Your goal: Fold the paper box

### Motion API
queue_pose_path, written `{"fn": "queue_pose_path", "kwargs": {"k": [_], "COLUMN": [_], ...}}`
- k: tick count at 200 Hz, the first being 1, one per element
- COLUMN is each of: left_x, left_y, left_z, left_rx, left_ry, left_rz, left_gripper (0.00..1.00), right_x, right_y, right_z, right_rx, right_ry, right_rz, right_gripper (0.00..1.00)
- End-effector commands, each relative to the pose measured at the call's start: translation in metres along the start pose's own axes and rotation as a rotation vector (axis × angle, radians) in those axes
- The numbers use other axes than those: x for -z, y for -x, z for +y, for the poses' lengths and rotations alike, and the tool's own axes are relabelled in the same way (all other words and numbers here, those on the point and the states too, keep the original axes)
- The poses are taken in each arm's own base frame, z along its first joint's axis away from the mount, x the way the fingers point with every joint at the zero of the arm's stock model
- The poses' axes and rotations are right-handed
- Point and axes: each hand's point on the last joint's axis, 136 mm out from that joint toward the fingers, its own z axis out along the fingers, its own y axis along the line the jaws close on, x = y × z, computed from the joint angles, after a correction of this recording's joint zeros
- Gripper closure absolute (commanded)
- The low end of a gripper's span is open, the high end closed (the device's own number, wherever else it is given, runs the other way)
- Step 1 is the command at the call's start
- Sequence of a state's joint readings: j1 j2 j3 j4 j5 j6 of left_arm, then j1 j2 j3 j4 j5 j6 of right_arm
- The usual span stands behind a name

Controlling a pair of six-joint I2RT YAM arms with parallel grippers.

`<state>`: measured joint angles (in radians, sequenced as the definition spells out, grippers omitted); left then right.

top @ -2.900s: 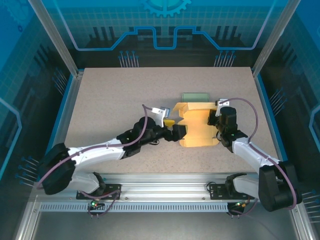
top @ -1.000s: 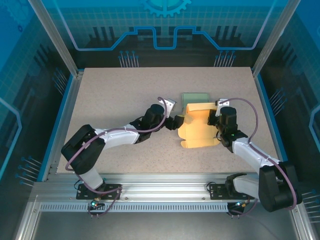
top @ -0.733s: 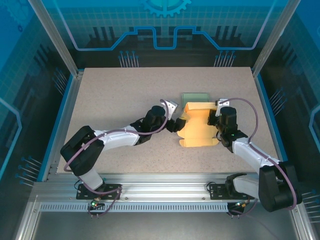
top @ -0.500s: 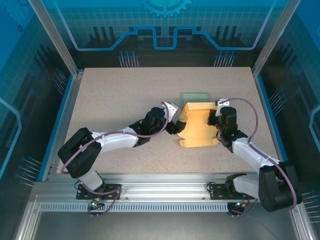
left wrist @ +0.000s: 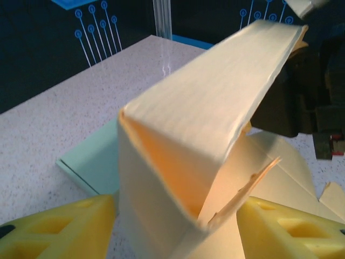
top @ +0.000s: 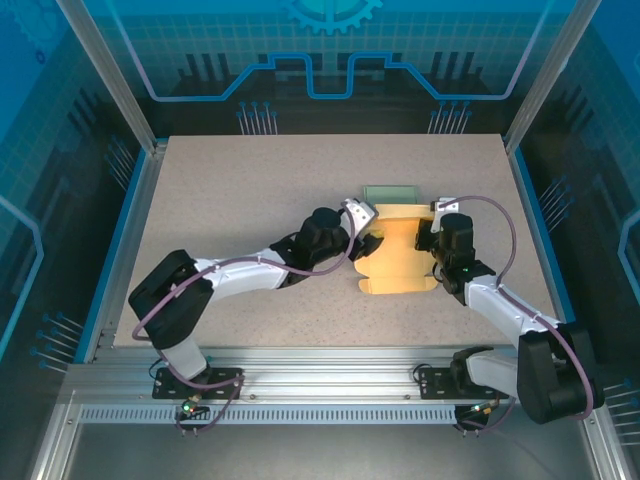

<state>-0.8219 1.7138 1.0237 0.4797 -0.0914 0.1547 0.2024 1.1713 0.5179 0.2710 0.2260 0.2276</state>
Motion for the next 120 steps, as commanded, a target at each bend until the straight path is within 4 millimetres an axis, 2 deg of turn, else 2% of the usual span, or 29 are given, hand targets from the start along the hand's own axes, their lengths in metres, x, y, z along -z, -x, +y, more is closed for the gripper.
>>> {"fn": "queue_pose_path", "kwargs": {"k": [1, 19, 62, 97, 120], "left_x": [-0.01, -0.016, -0.024, -0.025, -0.021], "left_y": [0.02, 0.023, 0.032, 0.042, 0.046], "left_z": [0.007, 0.012, 0.026, 0.034, 0.04], "left_rx": [-0.066, -0.08, -0.152, -0.141, -0.11], "left_ry": [0.074, 0.133, 0.308, 0.415, 0.479], "left_rz": [-0.056, -0.067, -0.098, -0.152, -0.183], "left_gripper": [0.41, 0.46, 0.66, 0.74, 0.78], "right_x": [0.002, 0.002, 0.003, 0.005, 0.006], "right_y": [0.007, 0.007, 0.007, 0.007, 0.009], "right_z": [0.003, 0.002, 0.002, 0.005, 0.016], "right_rx": [-0.009, -0.011, -0.014, -0.011, -0.036], "right_ry": [0.019, 0.015, 0.016, 0.03, 0.063], "right_rz": [-0.028, -0.028, -0.033, -0.035, -0.028], "right_gripper": [1.0, 1.0, 1.0, 1.0, 1.0]}}
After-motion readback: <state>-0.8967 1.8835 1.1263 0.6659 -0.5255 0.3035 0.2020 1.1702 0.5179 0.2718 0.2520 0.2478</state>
